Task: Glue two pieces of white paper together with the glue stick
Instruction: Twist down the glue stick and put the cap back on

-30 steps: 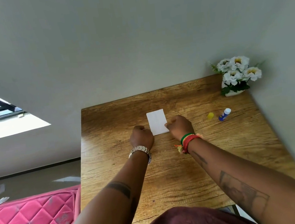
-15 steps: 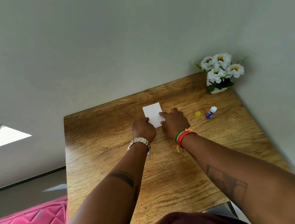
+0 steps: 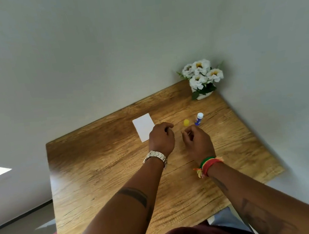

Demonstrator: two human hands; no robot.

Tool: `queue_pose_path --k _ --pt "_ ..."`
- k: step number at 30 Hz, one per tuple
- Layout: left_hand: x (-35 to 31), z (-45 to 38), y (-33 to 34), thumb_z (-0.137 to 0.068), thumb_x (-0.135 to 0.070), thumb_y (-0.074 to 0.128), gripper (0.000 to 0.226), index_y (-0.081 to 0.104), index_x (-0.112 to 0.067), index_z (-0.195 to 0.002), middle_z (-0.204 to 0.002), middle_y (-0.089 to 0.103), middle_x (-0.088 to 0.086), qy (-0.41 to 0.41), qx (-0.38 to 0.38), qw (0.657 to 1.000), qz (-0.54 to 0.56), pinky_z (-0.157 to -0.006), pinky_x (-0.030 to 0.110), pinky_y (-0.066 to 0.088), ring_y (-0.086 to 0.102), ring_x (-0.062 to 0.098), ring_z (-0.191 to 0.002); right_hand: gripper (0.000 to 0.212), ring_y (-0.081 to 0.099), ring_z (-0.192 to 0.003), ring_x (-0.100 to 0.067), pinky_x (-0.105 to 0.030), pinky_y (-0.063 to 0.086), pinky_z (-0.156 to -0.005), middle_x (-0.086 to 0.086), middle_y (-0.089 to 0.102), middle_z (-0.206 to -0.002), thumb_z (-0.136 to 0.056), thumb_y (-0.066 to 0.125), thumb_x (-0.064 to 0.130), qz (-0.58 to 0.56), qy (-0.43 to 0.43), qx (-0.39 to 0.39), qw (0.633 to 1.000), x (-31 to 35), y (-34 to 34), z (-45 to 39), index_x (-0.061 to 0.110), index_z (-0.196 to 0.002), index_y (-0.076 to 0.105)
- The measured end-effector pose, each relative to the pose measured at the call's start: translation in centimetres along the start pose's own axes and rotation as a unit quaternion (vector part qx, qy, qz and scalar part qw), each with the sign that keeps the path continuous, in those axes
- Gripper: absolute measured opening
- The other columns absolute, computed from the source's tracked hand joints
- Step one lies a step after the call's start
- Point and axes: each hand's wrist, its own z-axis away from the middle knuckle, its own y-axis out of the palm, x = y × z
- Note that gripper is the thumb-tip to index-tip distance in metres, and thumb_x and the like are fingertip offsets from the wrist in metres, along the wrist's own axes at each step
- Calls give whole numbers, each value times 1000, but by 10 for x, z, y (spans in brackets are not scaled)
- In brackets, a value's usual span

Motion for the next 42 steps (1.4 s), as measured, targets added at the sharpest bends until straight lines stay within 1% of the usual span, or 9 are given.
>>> queue_pose_path --k 5,10,13,16,21,29,34,38,42 --pt "-31 -3 41 -95 -22 58 19 73 -24 -106 -108 69 -3 53 60 997 -2 -79 22 43 58 6 -90 13 61 -72 -15 -32 47 -62 1 66 -82 -96 61 29 -13 26 -47 998 -21 -30 -8 17 -91 63" --pt "-46 -11 64 -92 -19 62 19 73 -20 -108 -108 71 -1 30 48 998 13 -84 31 53 64 13 -94 14 62 -78 -17 -33 48 -64 0 66 -90 -92 64 30 -8 63 -69 996 -30 -39 -23 17 -92 59" --pt "-50 -12 70 -90 -19 63 22 70 -21 -111 -107 70 0 23 42 999 11 -80 33 52 64 16 -94 23 63 -92 -23 -37 51 -73 -4 65 -106 -89 66 30 -27 111 -54 992 -29 -39 -35 17 -107 57" --pt "-52 -13 73 -91 -24 64 19 68 -26 -109 -101 70 -6 -4 37 999 32 -67 25 45 62 12 -88 36 61 -106 -28 -37 51 -81 -11 62 -121 -96 59 27 0 79 4 997 -30 -36 -46 18 -130 57" --pt "-61 -13 62 -88 -27 71 16 64 -36 -98 -89 69 -15 -48 21 993 107 -60 20 41 65 4 -84 28 61 -100 -28 -39 52 -83 -12 56 -118 -97 56 21 28 47 14 998 -24 -38 -53 17 -123 65" --pt "-71 -16 -35 -86 -35 76 12 68 -36 -95 -88 73 -15 -20 -59 980 190 -67 19 47 66 -4 -77 23 70 -92 -5 -26 56 -77 8 74 -107 -94 64 33 -115 -80 33 990 65 -38 -53 25 -115 66" --pt "-73 -17 -121 -88 -34 73 11 68 -32 -98 -94 71 -13 0 -134 972 193 -73 24 50 66 9 -85 25 71 -102 -18 -43 58 -90 -1 75 -110 -97 64 28 -233 -81 142 959 144 -17 -56 19 -121 68" --pt "-73 -13 -171 -92 -32 69 13 68 -33 -105 -99 68 -18 17 -179 966 184 -66 16 42 64 2 -84 18 74 -89 -26 -30 60 -76 -6 77 -95 -99 60 21 -209 -124 211 947 199 -6 -54 16 -110 74" --pt "-73 -13 -203 -96 -32 64 29 67 -28 -124 -113 67 -10 44 -156 977 141 -74 18 45 65 9 -93 23 74 -92 -26 -36 61 -87 -10 77 -97 -101 58 19 -198 -163 240 936 232 -7 -54 11 -116 73"
